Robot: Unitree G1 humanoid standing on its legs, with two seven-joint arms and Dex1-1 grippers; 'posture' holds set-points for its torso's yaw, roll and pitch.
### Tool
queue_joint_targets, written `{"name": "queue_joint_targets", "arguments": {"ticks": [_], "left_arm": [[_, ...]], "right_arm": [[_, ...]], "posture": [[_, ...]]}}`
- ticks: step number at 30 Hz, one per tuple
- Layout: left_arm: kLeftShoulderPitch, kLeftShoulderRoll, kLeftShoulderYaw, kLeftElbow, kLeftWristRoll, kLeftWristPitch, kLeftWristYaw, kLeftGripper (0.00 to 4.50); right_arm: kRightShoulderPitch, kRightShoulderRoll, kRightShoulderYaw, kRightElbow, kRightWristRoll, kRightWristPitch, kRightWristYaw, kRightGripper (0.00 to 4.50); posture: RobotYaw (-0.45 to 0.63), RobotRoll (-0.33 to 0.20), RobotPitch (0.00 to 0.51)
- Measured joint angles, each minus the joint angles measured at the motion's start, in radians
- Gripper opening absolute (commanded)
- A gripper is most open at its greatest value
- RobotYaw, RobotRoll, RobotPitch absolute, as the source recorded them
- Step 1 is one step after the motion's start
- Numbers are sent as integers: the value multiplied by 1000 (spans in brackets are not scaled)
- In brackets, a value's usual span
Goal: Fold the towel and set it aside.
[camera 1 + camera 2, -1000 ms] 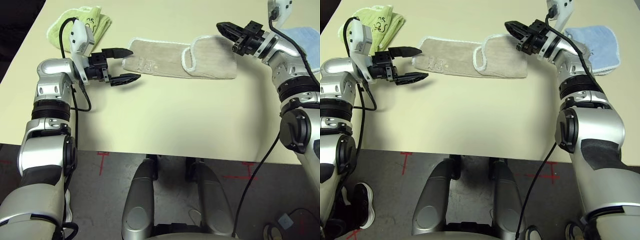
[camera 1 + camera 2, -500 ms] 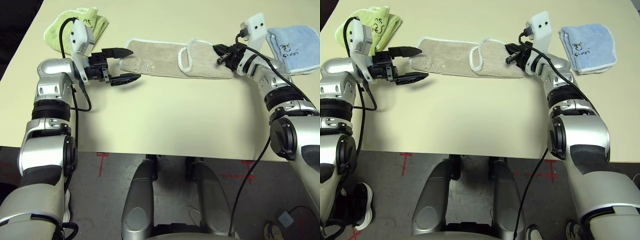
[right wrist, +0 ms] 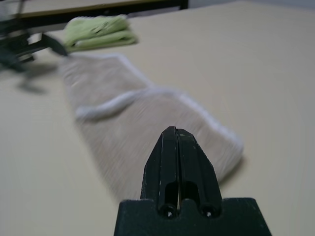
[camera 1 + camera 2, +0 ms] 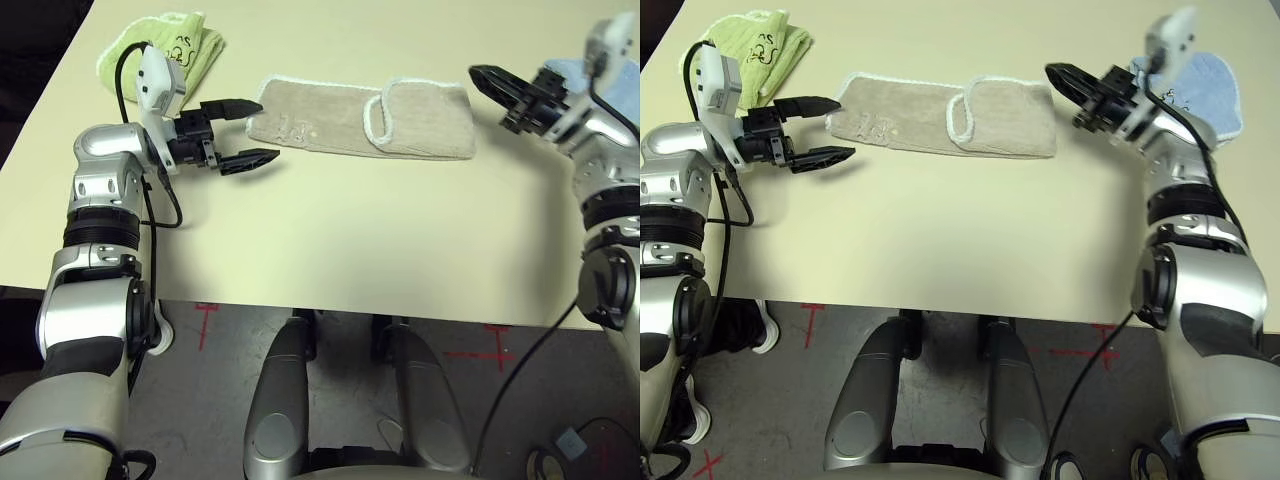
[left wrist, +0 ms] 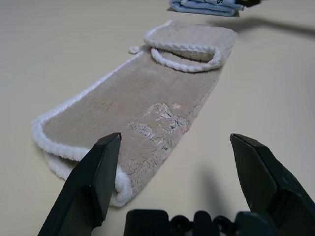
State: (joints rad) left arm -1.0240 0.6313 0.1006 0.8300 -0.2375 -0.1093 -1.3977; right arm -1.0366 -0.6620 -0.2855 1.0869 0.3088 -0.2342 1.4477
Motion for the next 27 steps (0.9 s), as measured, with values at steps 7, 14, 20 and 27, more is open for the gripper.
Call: {"name": "queue_joint_targets", "arguments": {"ticks": [7,14,20,27], "left_arm": [[-11,-6,-2,5,0,0,7,4500],[-12,-6,-3,5,0,0,17,4500],[-12,13,-1,-7,-1,13,33,4500],[20,119,7,-100,-20,105,-2,4500]], "right_arm": [[40,-72,28,-23,-1,17,150,63],[46,-94,111,14,-53,-73,157,63],[42,-95,138,30,-48,-157,157,1072],[42,-91,157,45,-1,-184,157,3541]], "posture": [[93,0,369],[111,0,367],[135,0,370],[165,0,375]]}}
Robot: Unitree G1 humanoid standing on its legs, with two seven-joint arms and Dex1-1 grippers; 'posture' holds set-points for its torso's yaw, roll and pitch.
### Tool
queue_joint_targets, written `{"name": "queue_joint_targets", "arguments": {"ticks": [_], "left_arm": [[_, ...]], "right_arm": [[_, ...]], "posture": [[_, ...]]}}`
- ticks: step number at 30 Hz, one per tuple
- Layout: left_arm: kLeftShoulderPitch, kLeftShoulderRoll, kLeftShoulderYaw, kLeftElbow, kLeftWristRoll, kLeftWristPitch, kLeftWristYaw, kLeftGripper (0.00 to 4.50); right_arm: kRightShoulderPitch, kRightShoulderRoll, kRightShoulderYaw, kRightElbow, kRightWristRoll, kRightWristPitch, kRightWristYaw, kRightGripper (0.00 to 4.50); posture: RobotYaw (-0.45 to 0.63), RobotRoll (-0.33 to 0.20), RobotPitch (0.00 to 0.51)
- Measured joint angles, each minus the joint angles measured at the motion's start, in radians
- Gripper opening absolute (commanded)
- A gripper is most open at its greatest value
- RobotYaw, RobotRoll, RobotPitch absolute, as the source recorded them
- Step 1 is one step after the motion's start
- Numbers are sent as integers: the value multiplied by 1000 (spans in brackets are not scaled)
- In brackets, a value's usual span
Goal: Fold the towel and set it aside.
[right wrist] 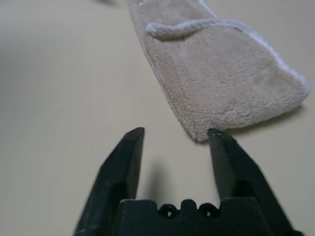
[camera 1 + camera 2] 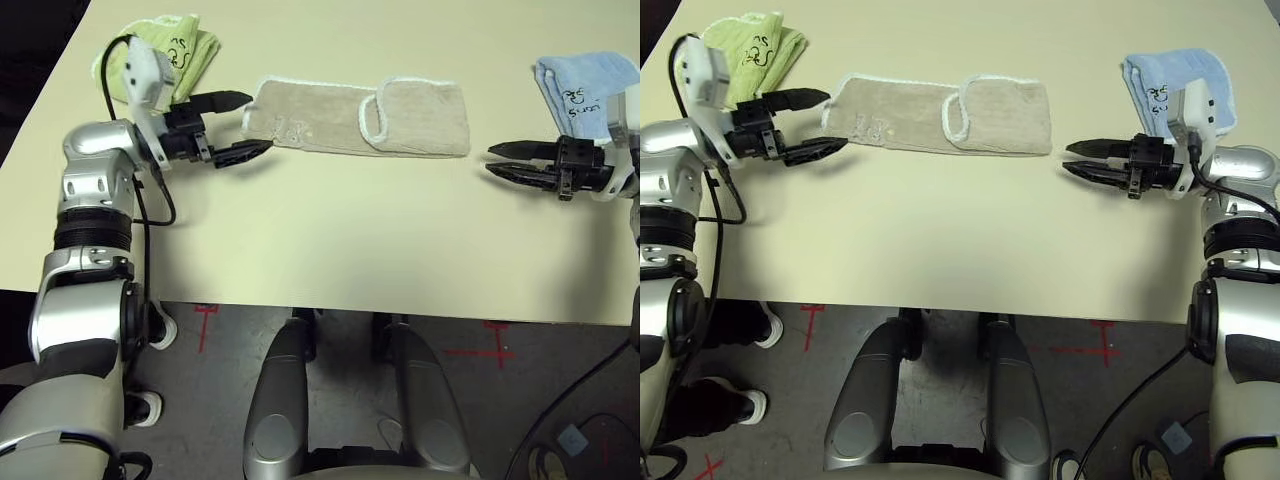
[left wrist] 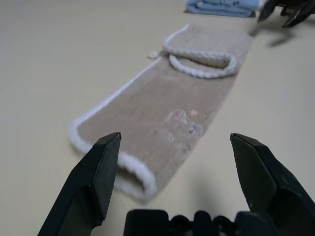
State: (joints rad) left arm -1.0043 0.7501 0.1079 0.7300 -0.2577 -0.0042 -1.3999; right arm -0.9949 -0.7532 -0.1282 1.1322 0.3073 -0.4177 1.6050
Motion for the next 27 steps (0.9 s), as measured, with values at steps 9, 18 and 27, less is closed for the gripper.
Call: {"name": "queue_joint_targets", "arguments": {"ticks": [9,18,27], "left_arm": [[-88,24,14,94,-17,174,3,4500],[-9,-63,32,88,-13,26,115,4500],[-9,-85,26,131,-1,-157,102,4500]], "right_arm": [[-11,59,-4,-9,78,24,0,4492],[3,87,-4,-41,113,16,0,4492],[13,89,-4,-52,119,20,0,4492]], "posture": [[157,0,372],[148,0,370],[138,0,365]]}}
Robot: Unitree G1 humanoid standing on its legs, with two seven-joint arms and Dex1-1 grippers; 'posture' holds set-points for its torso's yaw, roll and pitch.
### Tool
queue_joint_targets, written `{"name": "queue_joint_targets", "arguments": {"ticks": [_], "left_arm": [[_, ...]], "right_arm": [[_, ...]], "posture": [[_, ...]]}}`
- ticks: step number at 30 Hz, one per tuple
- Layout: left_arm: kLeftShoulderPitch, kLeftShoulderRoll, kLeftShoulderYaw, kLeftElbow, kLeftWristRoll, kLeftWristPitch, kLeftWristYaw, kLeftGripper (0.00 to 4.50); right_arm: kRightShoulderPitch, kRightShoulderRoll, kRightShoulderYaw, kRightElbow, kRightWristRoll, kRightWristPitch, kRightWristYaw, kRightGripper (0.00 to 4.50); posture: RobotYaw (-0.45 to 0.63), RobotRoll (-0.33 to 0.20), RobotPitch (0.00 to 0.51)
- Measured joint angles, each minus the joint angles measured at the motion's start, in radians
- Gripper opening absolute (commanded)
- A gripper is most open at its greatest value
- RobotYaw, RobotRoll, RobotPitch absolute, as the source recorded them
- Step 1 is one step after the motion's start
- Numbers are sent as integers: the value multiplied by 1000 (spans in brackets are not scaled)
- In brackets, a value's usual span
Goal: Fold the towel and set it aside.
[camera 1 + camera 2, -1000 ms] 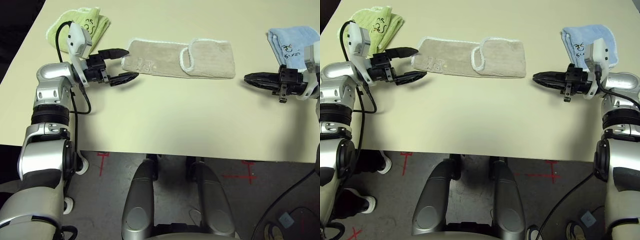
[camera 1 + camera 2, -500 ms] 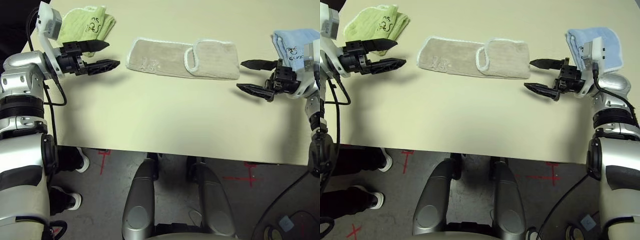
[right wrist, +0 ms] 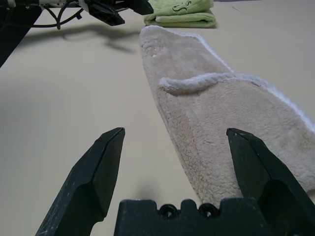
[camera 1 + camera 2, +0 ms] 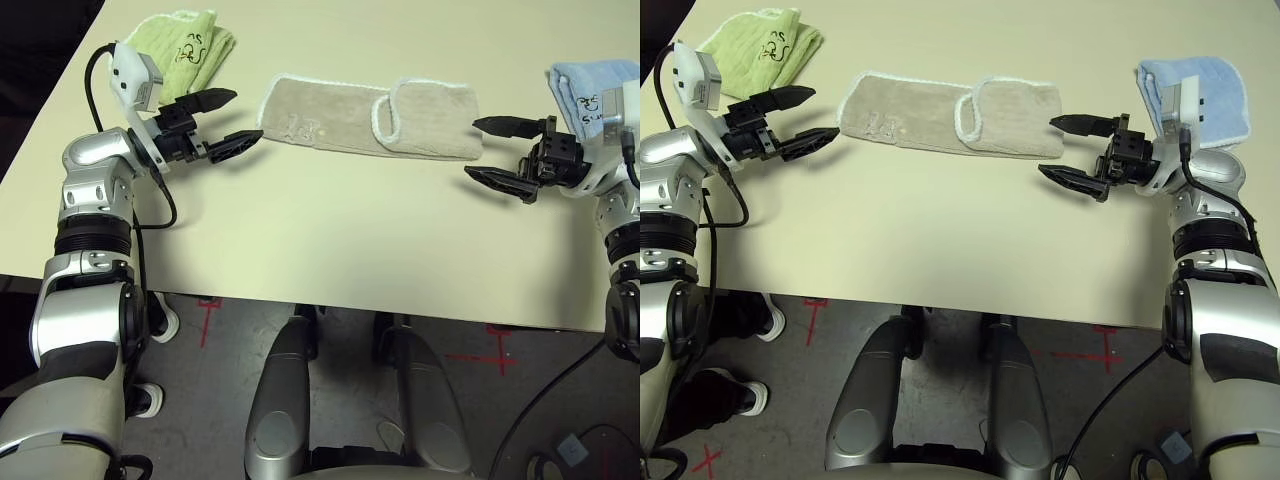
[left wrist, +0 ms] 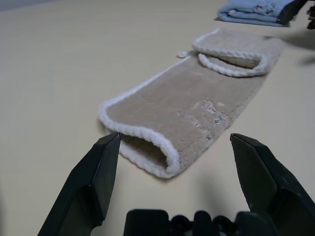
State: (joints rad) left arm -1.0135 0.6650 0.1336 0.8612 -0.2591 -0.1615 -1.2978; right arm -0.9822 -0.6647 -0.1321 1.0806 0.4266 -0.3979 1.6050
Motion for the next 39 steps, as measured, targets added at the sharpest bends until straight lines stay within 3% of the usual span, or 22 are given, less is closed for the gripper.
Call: {"name": "queue_joint_targets", "arguments": {"ticks": [1,3,9,18,28,39], "left_arm": [[0,14,-13,8,10,15,-9,4500],[-3,53,-36,11,19,179,-23,4500],[-124,97,-43,-28,-25,854,8,4500],[-211,74,-27,-81,-116,1399,97,4500],[-229,13,88,-94,-169,1554,323,4500],[-249,-80,244,-13,-208,1454,530,4500]], "right_arm": [[0,0,0,-3,0,1,0,4492],[5,-2,0,-11,0,2,0,4492],[11,-3,1,-22,-1,4,0,4492],[11,-3,3,-23,-10,7,0,4492],[11,-4,3,-40,-12,7,0,4492],[7,-6,3,-41,-29,2,0,4492]], "posture": [[135,0,365],[135,0,365],[140,0,366],[130,0,373],[121,0,376],[123,0,378]]}}
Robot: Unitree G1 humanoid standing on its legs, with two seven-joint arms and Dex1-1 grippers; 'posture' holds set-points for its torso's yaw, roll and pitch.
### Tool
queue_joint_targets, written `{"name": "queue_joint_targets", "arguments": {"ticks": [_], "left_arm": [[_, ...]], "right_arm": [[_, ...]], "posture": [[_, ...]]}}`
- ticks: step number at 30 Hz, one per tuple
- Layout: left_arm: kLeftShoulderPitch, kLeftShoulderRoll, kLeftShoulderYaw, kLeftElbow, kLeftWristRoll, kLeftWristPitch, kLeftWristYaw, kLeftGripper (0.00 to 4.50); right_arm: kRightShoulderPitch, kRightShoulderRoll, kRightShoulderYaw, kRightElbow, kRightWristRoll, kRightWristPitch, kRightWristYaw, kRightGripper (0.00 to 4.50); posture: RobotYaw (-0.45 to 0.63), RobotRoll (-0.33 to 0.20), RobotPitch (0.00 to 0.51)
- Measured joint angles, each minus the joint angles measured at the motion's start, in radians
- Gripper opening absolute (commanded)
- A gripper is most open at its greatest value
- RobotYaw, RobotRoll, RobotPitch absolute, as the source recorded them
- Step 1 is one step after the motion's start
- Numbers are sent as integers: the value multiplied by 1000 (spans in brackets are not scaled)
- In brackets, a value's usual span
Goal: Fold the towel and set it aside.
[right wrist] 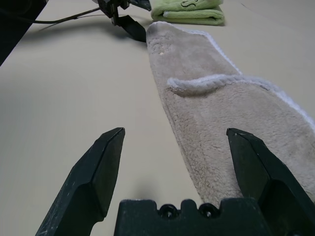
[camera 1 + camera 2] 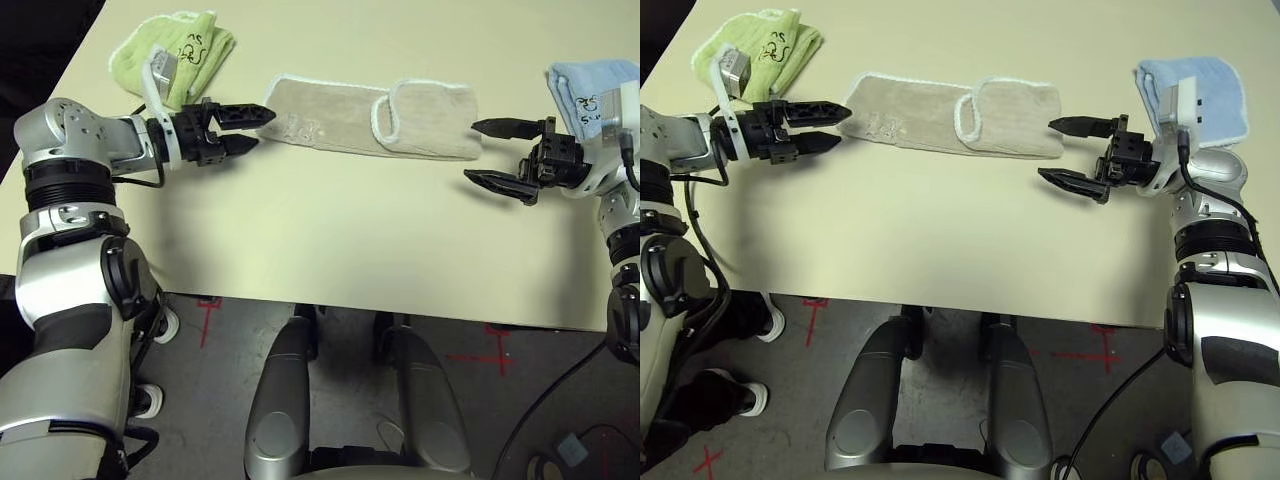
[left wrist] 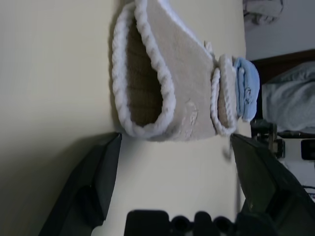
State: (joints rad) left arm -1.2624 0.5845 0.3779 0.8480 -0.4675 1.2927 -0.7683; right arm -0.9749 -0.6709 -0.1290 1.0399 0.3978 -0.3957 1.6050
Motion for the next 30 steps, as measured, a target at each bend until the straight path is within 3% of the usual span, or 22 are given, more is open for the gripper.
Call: {"name": "queue_joint_targets", "arguments": {"ticks": [6,9,19,25,30], "left_arm": [[-25,-30,18,48,-6,-90,54,4500],[-30,-30,17,68,-11,-103,58,3919],[-30,-30,6,98,-10,-113,64,182],[-28,-8,-9,104,-8,-118,61,51],[10,102,-154,28,32,-137,-51,51]], "right_arm": [[-10,0,-1,1,-11,-1,0,4492],[-11,0,-1,1,-17,-1,0,4500],[-11,0,-1,1,-26,-3,0,4500],[-12,0,-1,1,-26,-5,0,4500],[-16,-1,-3,9,-27,-7,0,4500]], "posture": [[118,0,378],[118,0,378],[121,0,373],[130,0,368],[143,0,370]]}}
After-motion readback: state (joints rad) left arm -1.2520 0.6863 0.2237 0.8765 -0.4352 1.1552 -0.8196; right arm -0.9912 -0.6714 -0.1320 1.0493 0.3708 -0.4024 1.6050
